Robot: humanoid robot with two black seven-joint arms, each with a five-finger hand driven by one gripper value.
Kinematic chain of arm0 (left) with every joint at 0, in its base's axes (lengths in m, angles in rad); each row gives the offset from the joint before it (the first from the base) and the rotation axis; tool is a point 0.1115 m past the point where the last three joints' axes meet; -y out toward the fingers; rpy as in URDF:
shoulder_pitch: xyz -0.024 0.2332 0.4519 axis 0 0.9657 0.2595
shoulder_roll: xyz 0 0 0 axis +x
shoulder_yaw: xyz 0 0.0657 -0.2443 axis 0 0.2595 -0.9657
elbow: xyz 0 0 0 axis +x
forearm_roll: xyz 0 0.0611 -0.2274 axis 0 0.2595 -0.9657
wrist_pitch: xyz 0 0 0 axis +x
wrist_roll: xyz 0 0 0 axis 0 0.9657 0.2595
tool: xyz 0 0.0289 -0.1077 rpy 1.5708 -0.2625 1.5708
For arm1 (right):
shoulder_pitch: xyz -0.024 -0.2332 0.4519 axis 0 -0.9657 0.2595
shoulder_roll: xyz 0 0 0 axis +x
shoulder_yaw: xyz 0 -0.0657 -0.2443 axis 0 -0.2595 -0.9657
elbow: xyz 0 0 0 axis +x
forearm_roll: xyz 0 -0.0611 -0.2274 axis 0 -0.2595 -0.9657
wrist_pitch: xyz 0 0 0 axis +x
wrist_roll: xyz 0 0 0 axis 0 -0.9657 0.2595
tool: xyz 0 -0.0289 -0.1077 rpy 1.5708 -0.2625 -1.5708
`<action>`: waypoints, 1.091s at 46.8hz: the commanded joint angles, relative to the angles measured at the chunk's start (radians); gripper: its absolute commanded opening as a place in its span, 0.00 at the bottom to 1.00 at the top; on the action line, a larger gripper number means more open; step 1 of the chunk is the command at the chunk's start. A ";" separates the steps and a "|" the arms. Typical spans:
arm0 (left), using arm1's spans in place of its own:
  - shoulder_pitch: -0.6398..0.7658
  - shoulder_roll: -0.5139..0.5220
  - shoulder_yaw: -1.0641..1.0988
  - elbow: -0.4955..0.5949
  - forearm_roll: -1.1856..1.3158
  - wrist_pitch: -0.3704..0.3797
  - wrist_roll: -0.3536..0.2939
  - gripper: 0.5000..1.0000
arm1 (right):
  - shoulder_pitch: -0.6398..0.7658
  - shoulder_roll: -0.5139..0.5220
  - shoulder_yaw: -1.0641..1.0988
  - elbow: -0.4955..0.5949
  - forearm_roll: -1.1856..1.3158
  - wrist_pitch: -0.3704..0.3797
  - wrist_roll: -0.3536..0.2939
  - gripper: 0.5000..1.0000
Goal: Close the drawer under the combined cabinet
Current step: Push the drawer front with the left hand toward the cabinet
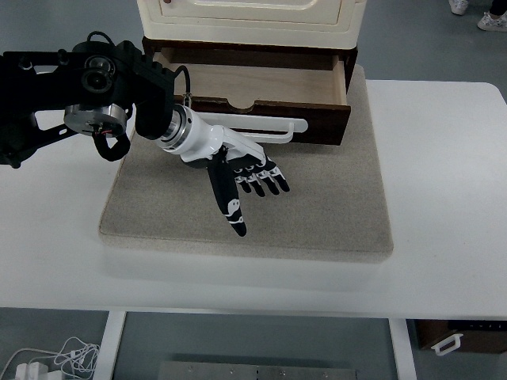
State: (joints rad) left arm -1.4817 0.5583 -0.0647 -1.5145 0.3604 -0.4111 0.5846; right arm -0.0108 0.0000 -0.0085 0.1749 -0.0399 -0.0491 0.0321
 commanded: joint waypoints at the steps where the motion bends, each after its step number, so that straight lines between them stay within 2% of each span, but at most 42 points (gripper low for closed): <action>1: -0.009 -0.001 0.005 0.020 0.000 0.000 0.004 0.99 | 0.000 0.000 -0.001 0.000 0.000 0.000 0.000 0.90; 51: -0.045 -0.012 0.011 0.194 0.045 -0.021 0.004 0.99 | 0.000 0.000 -0.001 0.000 0.000 0.000 0.000 0.90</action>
State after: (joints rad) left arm -1.5260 0.5496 -0.0511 -1.3279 0.3864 -0.4326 0.5889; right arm -0.0108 0.0000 -0.0085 0.1749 -0.0399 -0.0491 0.0322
